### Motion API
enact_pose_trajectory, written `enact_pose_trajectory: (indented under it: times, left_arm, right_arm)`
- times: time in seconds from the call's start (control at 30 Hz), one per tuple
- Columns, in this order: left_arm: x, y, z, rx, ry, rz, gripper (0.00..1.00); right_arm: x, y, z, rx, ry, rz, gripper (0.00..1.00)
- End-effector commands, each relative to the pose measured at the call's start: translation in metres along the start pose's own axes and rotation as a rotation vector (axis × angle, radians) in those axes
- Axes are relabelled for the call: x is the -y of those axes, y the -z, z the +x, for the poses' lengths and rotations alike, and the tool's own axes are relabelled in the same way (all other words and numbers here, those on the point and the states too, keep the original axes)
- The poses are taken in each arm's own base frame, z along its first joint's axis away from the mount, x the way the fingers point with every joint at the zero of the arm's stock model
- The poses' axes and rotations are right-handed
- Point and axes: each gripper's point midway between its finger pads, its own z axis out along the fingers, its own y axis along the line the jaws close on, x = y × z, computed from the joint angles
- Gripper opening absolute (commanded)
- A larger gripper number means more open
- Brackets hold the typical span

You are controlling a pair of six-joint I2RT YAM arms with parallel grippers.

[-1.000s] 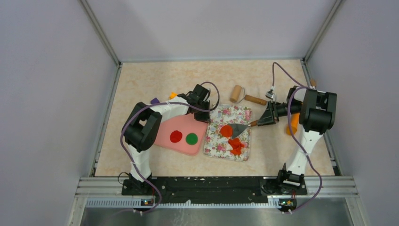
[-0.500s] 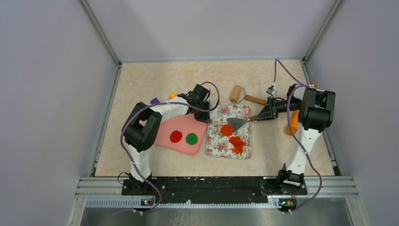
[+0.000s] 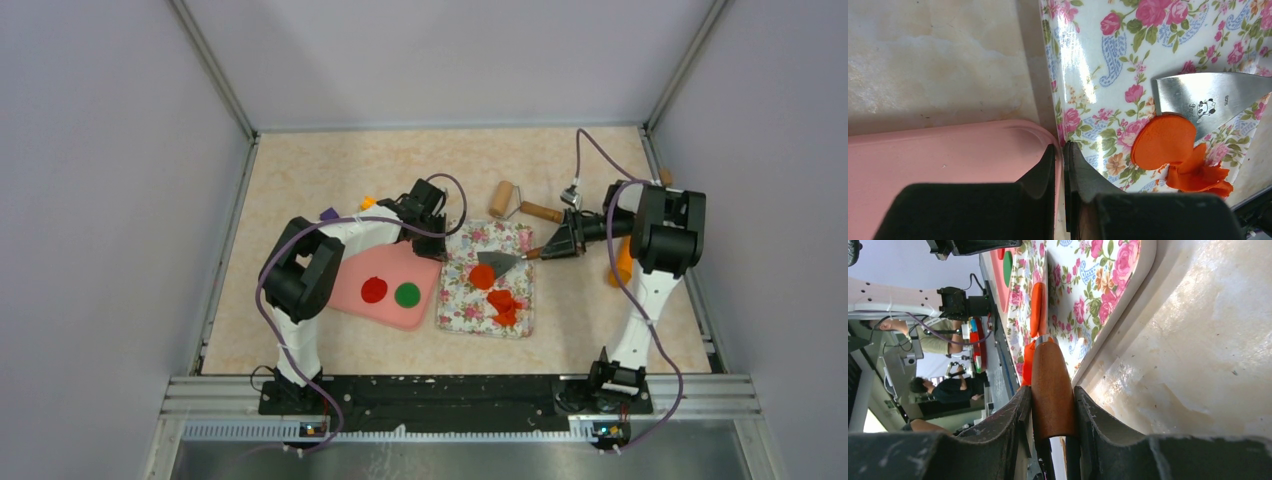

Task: Roll out the dumpling wrappers from the dough

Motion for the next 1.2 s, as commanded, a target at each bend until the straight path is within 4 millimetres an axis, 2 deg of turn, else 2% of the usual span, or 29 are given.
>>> enact_pose_trajectory:
  times: [0.0, 0.27, 0.43, 0.63, 0.7, 0.87, 1.17]
  left_arm:
    - [-0.03, -0.014, 0.014, -0.03, -0.049, -0.097, 0.0]
    - [-0.033, -0.006, 0.004, -0.012, -0.111, -0.103, 0.0]
    - [-0.031, 0.005, -0.019, 0.03, -0.142, -0.08, 0.01]
    - [-0.019, 0.019, -0.045, 0.091, -0.197, -0.047, 0.07]
    - [-0.017, 0.024, -0.053, 0.11, -0.212, -0.045, 0.11]
    - [-0.011, 0.031, -0.072, 0.161, -0.246, -0.045, 0.3]
    - [-0.012, 0.033, -0.067, 0.147, -0.26, -0.041, 0.39]
  right_arm:
    - [0.016, -0.007, 0.007, -0.048, 0.088, 0.018, 0.0]
    - [-0.011, -0.006, 0.001, 0.006, 0.069, -0.145, 0.0]
    - [-0.013, -0.006, 0.0, 0.012, 0.065, -0.154, 0.0]
    - [-0.019, -0.006, 0.002, 0.029, 0.057, -0.167, 0.0]
    - [-0.022, -0.006, 0.0, 0.043, 0.04, -0.176, 0.0]
    - [-0.03, -0.008, -0.004, 0.075, 0.027, -0.199, 0.0]
    - [-0.034, -0.014, -0.005, 0.079, 0.031, -0.213, 0.0]
